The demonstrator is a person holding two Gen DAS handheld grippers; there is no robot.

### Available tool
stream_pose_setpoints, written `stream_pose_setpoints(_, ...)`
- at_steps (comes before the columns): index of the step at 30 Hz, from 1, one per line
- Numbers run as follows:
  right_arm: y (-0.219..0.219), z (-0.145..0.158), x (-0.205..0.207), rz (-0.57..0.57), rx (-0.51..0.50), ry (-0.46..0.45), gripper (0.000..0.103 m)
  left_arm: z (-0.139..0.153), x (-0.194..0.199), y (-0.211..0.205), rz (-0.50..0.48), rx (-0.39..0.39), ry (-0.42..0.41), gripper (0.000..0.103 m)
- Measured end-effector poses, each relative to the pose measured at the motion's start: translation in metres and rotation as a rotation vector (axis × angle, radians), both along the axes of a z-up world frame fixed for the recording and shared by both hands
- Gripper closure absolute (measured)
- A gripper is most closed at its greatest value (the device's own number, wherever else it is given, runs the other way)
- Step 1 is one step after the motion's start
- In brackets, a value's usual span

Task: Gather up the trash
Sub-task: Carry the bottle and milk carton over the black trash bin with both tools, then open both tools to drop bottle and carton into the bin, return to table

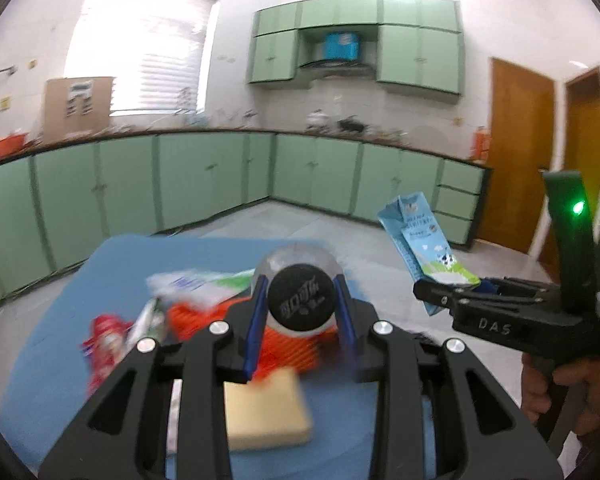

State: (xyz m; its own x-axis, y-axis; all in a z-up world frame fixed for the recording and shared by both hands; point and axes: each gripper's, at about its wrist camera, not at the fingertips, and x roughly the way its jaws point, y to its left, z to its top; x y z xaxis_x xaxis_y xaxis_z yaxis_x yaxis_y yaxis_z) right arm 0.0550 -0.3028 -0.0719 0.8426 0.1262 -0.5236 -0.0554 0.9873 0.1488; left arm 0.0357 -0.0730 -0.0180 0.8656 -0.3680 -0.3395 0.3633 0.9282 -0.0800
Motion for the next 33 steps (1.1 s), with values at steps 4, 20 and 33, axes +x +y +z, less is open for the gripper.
stream_pose_setpoints(4, -0.049, -0.006, -0.008, -0.119, -0.001, 0.023, 0.057, -0.001, 0.013, -0.055, -0.132, -0.007, -0.013, 0.073)
stream_pose_setpoints(20, -0.149, -0.086, 0.0, -0.316, 0.027, 0.215, 0.057, -0.086, 0.105, -0.198, -0.343, 0.031, 0.196, 0.072)
stream_pose_setpoints(33, -0.158, -0.085, 0.025, -0.34, -0.012, 0.228, 0.04, -0.106, 0.138, -0.199, -0.295, 0.064, 0.265, 0.053)
